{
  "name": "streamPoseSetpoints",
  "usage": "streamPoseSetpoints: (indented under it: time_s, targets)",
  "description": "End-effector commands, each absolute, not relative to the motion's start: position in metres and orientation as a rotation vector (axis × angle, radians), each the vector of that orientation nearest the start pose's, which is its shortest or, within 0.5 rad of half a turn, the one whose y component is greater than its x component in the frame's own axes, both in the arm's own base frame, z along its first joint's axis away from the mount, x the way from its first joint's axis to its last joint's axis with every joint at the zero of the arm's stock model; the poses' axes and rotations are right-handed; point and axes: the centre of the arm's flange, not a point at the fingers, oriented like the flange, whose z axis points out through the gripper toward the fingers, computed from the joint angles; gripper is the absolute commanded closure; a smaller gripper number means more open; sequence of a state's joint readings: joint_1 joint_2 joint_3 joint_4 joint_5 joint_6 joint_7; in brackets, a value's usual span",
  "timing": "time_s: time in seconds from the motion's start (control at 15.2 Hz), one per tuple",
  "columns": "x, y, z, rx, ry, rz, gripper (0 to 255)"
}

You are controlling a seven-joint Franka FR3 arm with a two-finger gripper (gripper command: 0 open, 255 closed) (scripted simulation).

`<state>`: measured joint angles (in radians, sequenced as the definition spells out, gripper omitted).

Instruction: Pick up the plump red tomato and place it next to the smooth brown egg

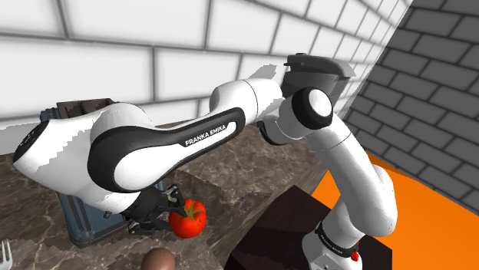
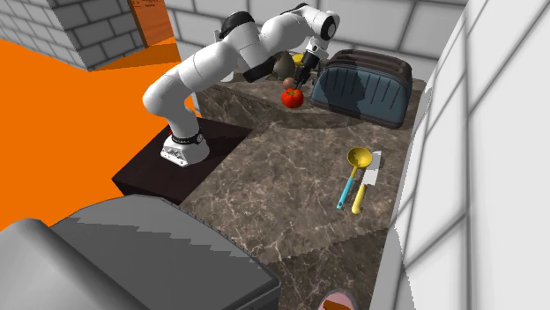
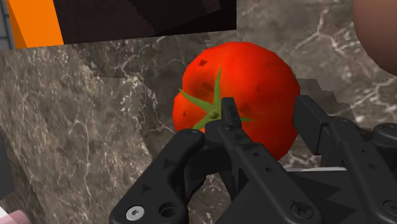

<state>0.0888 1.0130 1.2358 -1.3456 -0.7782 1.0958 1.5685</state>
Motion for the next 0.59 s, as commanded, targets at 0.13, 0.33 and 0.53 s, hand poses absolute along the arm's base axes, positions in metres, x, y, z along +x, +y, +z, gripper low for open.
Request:
streamPoseSetpoints:
  time_s: [0.13, 0.33, 0.53]
  targets:
    - [0.4303, 0.4663, 0.3249, 2.495, -0.324, -0.339, 255]
    - [0.4304, 0.4658, 0.326, 2.495, -0.323, -0.34, 255]
    - [0.4322, 0.4671, 0.3298, 2.495, -0.324, -0.339, 255]
